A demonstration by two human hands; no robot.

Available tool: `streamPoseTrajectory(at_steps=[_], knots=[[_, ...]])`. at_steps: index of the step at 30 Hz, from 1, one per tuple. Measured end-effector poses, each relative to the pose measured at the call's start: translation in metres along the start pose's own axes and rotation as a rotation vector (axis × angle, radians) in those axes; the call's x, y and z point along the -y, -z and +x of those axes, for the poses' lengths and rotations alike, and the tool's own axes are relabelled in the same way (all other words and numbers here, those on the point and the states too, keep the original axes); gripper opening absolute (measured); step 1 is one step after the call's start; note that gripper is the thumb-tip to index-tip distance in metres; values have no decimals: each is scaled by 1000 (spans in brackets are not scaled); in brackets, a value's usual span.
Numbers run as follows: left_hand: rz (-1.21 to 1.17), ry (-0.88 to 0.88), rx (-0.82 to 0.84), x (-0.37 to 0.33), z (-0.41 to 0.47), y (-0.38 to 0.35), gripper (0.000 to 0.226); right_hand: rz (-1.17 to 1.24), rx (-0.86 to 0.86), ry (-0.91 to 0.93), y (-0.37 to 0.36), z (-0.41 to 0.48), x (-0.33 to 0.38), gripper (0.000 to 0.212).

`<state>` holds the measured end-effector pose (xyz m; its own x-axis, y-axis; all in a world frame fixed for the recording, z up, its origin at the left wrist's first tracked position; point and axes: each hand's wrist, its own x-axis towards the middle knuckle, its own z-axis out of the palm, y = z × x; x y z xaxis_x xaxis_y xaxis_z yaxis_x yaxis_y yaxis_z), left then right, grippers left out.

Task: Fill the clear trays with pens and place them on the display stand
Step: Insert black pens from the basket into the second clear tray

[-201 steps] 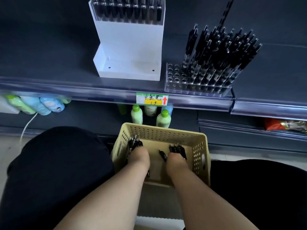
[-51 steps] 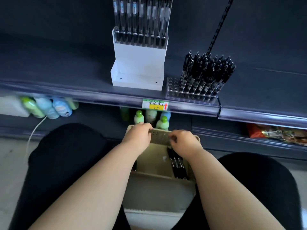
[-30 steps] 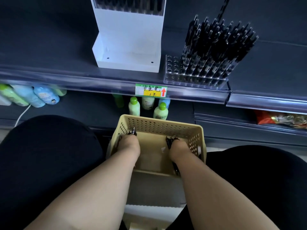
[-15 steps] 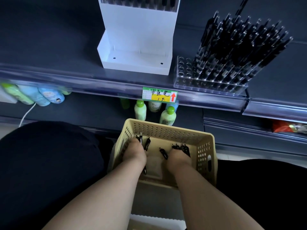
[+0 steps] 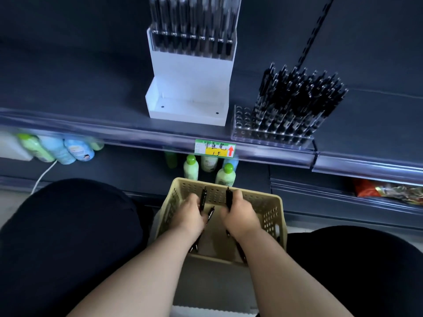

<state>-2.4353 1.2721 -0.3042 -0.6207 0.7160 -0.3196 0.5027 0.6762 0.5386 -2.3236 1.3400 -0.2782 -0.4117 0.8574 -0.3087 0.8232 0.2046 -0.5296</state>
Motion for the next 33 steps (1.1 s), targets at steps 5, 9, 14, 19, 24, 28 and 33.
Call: streamPoseTrajectory(at_steps=[5, 9, 14, 19, 24, 28, 33], knots=[[-205, -163, -127, -32, -17, 31, 40, 209, -171, 155, 38, -13, 23, 12], [-306, -287, -234, -52, -32, 61, 17, 325, -307, 246, 66, -22, 33, 12], [-494, -462, -314, -77, -40, 96, 7, 544, -417, 343, 114, -30, 43, 31], [-640, -562, -408, -108, -31, 138, 12, 641, -564, 618, 177, -31, 67, 31], [-631, -685, -443, -146, -3, 173, 17, 531, -652, 633, 231, -4, 98, 10], [-594, -760, -430, -174, 33, 182, 23, 314, -681, 654, 256, 29, 115, 14], [-641, -756, -430, -174, 59, 169, 22, 249, -662, 639, 254, 57, 118, 15]])
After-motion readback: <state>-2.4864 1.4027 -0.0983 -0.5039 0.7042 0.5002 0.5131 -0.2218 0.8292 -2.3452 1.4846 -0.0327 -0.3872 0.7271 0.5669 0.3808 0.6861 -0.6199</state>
